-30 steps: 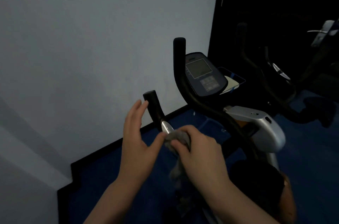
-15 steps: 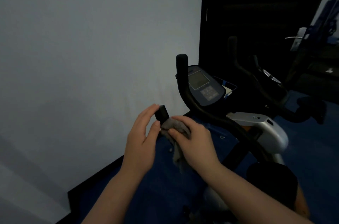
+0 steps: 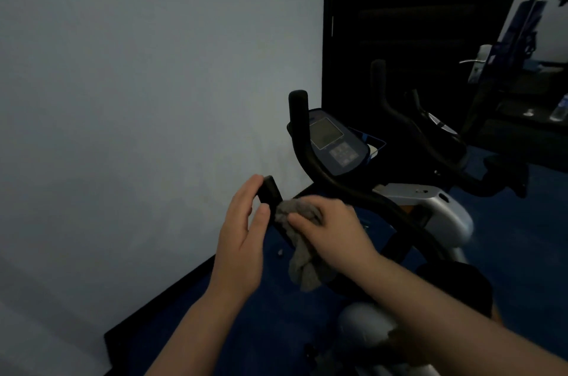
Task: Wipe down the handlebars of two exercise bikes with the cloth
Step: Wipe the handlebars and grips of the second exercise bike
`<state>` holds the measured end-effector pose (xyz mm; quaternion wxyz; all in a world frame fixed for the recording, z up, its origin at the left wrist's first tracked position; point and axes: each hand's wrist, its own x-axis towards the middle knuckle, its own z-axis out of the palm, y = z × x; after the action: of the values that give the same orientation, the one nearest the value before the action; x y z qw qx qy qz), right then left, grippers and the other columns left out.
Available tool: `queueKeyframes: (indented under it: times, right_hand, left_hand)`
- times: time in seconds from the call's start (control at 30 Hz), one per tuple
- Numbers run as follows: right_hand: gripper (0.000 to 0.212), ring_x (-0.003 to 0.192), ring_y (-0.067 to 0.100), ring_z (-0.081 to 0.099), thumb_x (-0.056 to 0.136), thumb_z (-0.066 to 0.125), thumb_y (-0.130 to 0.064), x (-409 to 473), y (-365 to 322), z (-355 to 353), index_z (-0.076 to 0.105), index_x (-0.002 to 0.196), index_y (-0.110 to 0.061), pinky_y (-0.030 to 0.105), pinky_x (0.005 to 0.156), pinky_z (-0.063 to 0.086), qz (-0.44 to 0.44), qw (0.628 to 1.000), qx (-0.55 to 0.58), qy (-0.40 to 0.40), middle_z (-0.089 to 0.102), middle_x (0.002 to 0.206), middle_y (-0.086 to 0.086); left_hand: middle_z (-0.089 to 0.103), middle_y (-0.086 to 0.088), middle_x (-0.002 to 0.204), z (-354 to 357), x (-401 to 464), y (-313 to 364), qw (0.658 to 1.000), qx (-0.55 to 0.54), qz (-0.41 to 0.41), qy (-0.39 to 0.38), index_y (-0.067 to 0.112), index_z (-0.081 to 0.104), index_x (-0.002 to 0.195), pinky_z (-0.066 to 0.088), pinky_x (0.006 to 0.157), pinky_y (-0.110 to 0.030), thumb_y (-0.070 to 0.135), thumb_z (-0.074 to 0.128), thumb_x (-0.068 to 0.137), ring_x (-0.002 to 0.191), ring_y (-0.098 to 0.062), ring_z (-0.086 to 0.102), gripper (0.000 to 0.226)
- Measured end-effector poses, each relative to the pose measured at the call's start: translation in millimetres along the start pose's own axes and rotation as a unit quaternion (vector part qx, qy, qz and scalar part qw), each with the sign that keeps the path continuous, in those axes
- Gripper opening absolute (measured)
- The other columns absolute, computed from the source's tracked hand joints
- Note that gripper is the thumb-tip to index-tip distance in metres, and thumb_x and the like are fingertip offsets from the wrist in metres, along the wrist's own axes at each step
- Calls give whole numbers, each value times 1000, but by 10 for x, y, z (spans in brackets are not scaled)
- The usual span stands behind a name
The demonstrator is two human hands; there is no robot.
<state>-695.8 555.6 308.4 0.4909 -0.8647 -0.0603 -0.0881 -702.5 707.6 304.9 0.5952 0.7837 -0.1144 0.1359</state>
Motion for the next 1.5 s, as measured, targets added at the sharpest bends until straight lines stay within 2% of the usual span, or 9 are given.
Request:
queueKeyframes:
  times: [0.2, 0.37, 0.57, 0.73, 0.9, 1.07, 1.27, 1.33, 1.5]
  right_hand:
    - [28, 94, 2, 65, 87, 66, -16, -12, -100, 8, 68, 114, -23, 23, 87, 54, -14, 997, 65, -39, 72, 100, -7]
    - [43, 100, -1, 63, 79, 76, -22, -107, 61, -484, 65, 121, -27, 21, 92, 51, -55, 976, -122, -170, 71, 110, -8]
    - [40, 105, -3, 60, 85, 68, -32, -182, 329, -1082, 61, 124, -33, 28, 93, 48, -77, 888, -259, -371, 67, 117, -14]
    - [43, 104, 6, 62, 85, 63, -48, -216, 312, -876, 61, 124, -28, 30, 91, 49, -108, 904, -222, -348, 69, 114, -7]
    - [43, 102, 4, 61, 78, 72, -46, 28, 465, -1326, 61, 117, -34, 20, 85, 47, -166, 841, -348, -379, 67, 113, -13]
    - [40, 103, 7, 61, 78, 72, -44, 37, 488, -1286, 64, 115, -31, 28, 87, 50, -204, 839, -325, -386, 68, 112, -10]
    - [39, 110, 8, 58, 80, 73, -32, 183, 575, -1416, 64, 119, -29, 27, 94, 47, -268, 794, -361, -410, 62, 124, -10]
    - [37, 113, 7, 54, 82, 71, -28, 202, 652, -1490, 65, 119, -30, 20, 87, 43, -324, 776, -385, -382, 56, 128, -13]
    - [31, 105, 9, 56, 79, 73, -32, 174, 673, -1443, 69, 109, -31, 28, 74, 48, -388, 753, -394, -355, 64, 116, -14]
  left_hand:
    - [29, 18, 152, 48, -67, 11, 1000, -6, 2, -2, 33, 30, 143, 20, 109, -3, 30, 40, 98, 134, 16, 25, 46]
    - [26, 11, 155, 339, -329, 1, 990, 73, 116, 35, 20, 34, 145, 18, 115, -15, 28, 38, 98, 143, -2, 22, 48]
    - [41, 15, 146, 574, -469, -190, 980, 156, 124, -11, 24, 44, 138, 23, 118, -39, 26, 36, 98, 144, -4, 20, 41]
    - [51, 13, 135, 634, -445, -186, 980, 167, 108, 26, 20, 56, 128, 23, 115, -27, 26, 36, 97, 141, -4, 27, 37]
    - [51, 11, 135, 731, -477, -155, 978, 176, 98, 54, 16, 59, 125, 20, 115, -19, 25, 36, 97, 142, -4, 26, 37]
    - [50, 11, 136, 843, -494, -148, 977, 174, 84, 93, 17, 59, 122, 18, 115, -16, 24, 37, 96, 143, -5, 24, 35]
    - [50, 9, 137, 897, -514, -146, 967, 215, 86, 108, 17, 60, 121, 18, 116, -18, 23, 37, 96, 144, -6, 22, 34]
    - [49, 9, 138, 893, -521, -139, 966, 221, 82, 109, 18, 59, 121, 19, 116, -21, 25, 36, 97, 144, -6, 22, 34]
    - [48, 8, 141, 956, -571, -118, 968, 206, 68, 124, 17, 60, 122, 21, 117, -28, 27, 36, 97, 145, -7, 20, 35]
